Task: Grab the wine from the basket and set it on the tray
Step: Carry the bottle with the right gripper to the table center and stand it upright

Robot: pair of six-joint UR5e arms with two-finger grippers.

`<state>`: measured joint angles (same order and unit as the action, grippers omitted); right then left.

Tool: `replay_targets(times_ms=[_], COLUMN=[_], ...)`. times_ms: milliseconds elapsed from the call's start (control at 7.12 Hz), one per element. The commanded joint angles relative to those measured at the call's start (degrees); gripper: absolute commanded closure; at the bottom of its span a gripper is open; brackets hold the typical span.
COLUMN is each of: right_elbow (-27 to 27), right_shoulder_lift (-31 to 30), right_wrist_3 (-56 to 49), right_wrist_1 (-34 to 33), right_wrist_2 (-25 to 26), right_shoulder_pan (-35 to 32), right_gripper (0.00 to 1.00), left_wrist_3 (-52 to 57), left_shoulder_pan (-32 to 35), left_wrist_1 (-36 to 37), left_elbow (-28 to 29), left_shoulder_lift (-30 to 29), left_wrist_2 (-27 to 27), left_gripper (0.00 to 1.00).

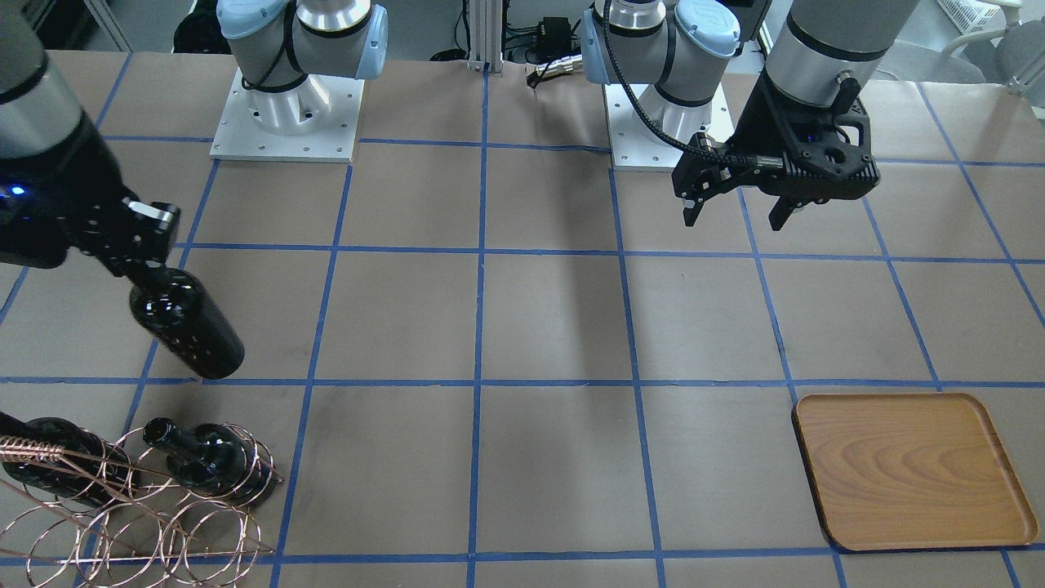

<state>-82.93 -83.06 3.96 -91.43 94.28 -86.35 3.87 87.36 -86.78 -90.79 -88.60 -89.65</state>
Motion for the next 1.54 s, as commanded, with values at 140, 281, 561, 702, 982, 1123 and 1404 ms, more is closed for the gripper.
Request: replay_targets(times_ms=[140,281,561,702,982,1123,1404], right_elbow=[-3.6,-3.6,-2.9,-3.0,-3.0,-3.0,-3.0], right_shoulder_lift=[3.0,4.9,7.5,7.8,8.3,8.3,8.4], right_wrist_3=[17.0,24.4,35.8,40.1,44.5,44.5,44.8], right_wrist_1=[-6.5,-9.7,-12.0,-12.0,-11.6,-11.3,-11.7], right_wrist_2=[-0.3,-0.3,-0.4,-0.4,-0.4,-0.3,-0.5], right_shoulder_pan=[-13.8,-19.5,-26.0,-29.4,-33.0,-33.3,-33.4], right_gripper=[0.77,0.77,0.77,0.77,0.77,0.77,0.77], left_wrist_3=[0.1,0.0,0.1,1.1,10.9,13.3,18.4], left_shoulder_pan=[-0.2,-1.0,-3.3,-5.3,-9.0,-11.2,-14.0], left_wrist_1=[0.0,-0.1,-1.1,-1.1,0.7,0.9,2.0], left_elbow=[0.0,0.0,0.1,0.2,0.3,0.3,0.3], left_shoulder_lift=[0.0,0.0,0.0,0.0,-0.4,-0.4,-0.8], left_wrist_2=[0.0,0.0,0.0,0.0,0.2,0.3,0.4], left_gripper=[0.00,0.00,0.00,0.00,0.00,0.00,0.00])
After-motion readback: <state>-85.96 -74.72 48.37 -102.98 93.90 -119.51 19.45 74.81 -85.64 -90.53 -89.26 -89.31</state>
